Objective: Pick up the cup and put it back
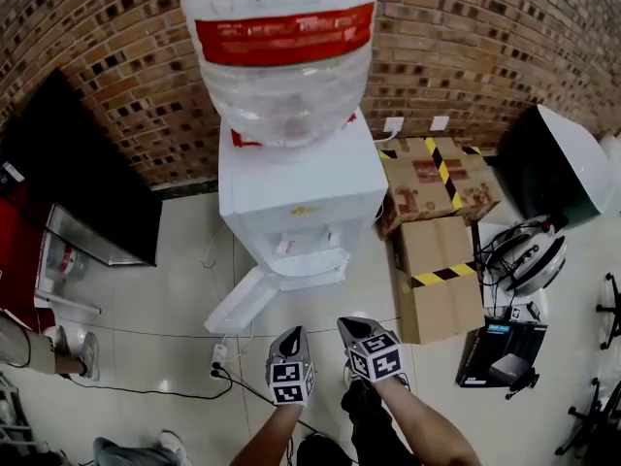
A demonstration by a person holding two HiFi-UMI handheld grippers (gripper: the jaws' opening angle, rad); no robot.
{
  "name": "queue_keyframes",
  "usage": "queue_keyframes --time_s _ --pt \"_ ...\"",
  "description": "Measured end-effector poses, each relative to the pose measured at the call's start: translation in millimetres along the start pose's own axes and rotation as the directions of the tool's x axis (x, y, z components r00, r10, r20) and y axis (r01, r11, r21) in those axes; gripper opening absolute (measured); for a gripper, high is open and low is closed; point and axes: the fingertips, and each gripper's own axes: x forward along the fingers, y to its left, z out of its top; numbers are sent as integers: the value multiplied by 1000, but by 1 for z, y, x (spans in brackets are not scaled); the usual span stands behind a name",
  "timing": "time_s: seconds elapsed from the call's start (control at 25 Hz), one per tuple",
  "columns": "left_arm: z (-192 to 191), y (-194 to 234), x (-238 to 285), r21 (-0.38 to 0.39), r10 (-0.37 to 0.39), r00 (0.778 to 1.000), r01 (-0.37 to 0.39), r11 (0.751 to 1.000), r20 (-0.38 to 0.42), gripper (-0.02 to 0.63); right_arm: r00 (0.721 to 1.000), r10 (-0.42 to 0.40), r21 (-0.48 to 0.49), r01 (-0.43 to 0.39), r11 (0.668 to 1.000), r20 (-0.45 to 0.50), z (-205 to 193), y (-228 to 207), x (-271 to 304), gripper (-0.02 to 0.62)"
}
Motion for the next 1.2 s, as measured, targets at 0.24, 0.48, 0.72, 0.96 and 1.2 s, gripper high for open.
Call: queue_keyframes --time_s 0.24,0.48,0.72,0.96,1.2 --pt "67 -43 -121 -62 29 998 -32 998 -54 0 998 40 -32 -41 999 -42 45 49 -105 12" --pt "147 -61 -207 -78 79 997 -80 994 -27 0 994 106 -62 -107 992 -18 103 80 -191 12" --pt "203 -67 -251 -58 88 995 -86 995 37 0 989 119 -21 -118 993 87 149 111 -251 12" --pt "222 -87 -294 -10 57 995 -56 998 84 0 978 103 -12 -102 995 183 166 151 -304 12" --pt "196 -96 -340 -26 36 995 -33 999 95 0 970 86 -16 -85 996 227 135 194 -342 12"
